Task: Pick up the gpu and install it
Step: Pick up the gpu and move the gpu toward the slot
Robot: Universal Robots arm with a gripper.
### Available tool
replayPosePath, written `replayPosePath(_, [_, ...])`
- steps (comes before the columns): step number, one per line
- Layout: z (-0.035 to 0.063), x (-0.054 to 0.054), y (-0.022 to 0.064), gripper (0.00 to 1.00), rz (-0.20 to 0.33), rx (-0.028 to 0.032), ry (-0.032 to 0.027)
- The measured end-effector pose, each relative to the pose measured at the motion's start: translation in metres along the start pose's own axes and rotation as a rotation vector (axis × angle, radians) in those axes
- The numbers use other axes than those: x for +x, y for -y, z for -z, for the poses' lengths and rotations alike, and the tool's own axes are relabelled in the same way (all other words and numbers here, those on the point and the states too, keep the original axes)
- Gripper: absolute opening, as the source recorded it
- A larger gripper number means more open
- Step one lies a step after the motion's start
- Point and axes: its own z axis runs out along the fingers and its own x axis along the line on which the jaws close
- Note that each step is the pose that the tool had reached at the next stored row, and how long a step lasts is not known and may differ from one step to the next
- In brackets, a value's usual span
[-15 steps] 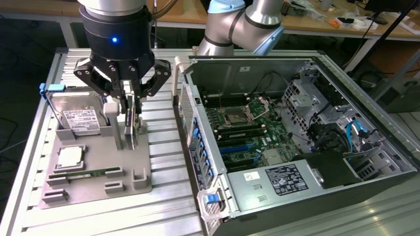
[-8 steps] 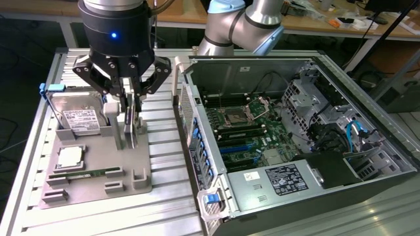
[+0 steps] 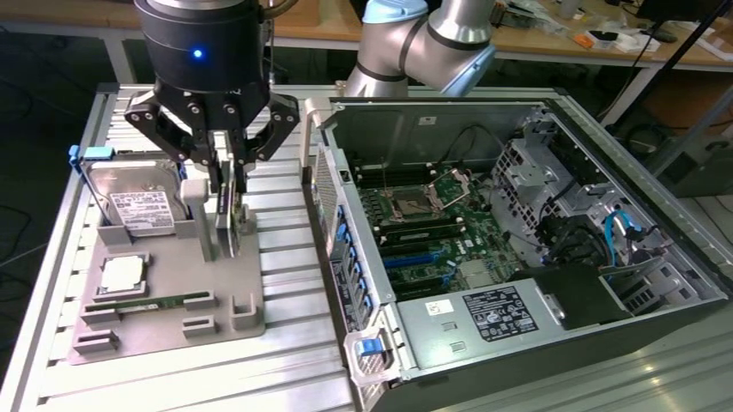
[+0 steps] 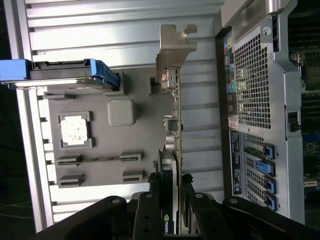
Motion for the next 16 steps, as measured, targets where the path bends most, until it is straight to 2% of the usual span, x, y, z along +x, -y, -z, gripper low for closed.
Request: replayPosePath(16, [0.0071, -0.0001, -0.0009, 0.27, 0.001, 0.0169, 0.0013])
